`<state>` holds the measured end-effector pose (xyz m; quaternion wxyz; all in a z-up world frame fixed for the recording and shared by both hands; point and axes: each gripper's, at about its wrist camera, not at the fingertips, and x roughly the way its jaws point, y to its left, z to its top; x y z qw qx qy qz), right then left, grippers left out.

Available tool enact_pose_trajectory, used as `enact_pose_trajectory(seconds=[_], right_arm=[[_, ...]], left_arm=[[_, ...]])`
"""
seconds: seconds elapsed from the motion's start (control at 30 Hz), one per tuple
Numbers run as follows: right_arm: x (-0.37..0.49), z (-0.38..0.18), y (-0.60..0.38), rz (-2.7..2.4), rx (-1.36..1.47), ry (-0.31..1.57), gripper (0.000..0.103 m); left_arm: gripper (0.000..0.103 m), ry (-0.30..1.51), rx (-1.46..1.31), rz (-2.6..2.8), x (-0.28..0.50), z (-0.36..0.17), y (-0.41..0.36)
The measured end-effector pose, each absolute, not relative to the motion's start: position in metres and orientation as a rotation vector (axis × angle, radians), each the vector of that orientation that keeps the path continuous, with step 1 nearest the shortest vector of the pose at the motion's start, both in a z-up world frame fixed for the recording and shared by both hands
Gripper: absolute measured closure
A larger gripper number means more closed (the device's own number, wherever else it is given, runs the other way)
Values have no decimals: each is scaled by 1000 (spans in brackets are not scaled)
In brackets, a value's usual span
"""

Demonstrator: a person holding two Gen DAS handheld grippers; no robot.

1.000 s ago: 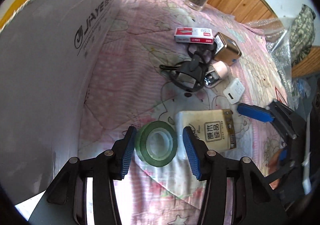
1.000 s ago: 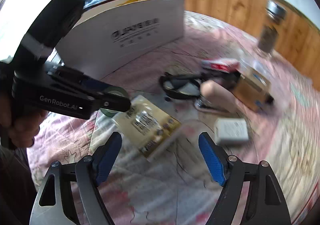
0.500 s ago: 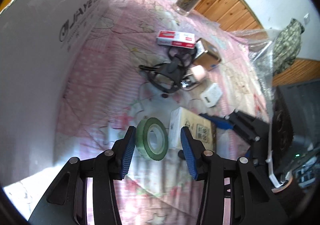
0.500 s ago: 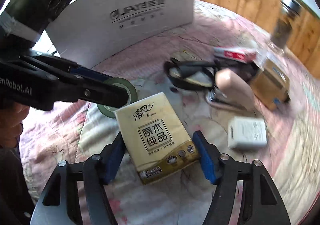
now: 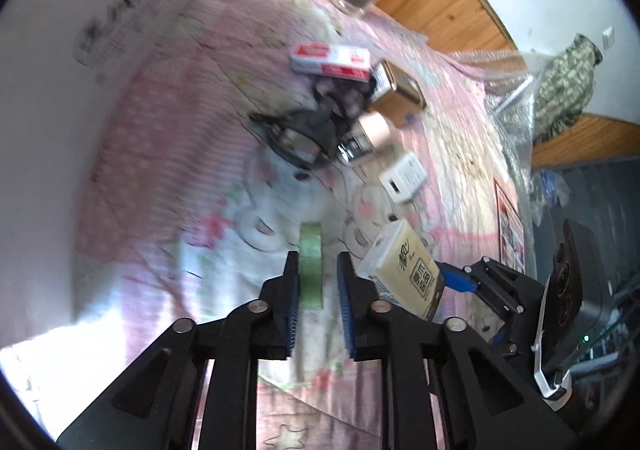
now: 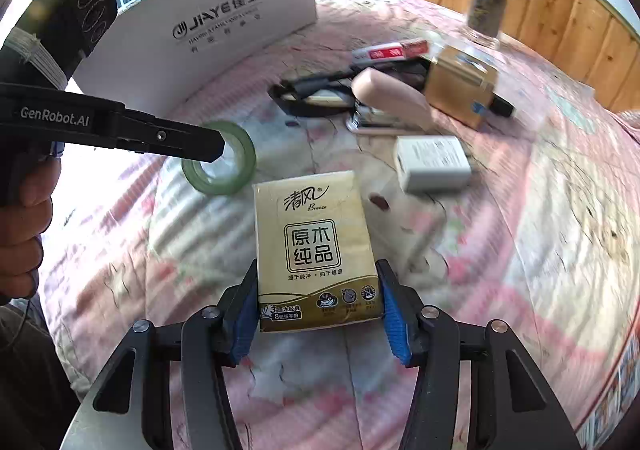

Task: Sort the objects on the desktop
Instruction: 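Carry the tape roll and tissue pack over the white box with both tools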

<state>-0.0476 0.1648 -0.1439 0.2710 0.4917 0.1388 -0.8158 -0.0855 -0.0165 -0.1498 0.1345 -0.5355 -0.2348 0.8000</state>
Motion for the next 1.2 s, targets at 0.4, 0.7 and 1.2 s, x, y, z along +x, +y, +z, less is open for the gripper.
enact_pose_trajectory(seconds=[0.4,0.7,1.2], right_arm=[[-47,-142,167,-2286,1311,323,47],[-32,-124,182,-2273,1340,93,50],[11,-92,174,-2319,1273,44,50]], left_arm=[[94,-483,-1593,2443,-85,-143,6],[94,-441,-1544,2507,-68,-118,3],[94,-413,-1420,2599,-26,-75,5]])
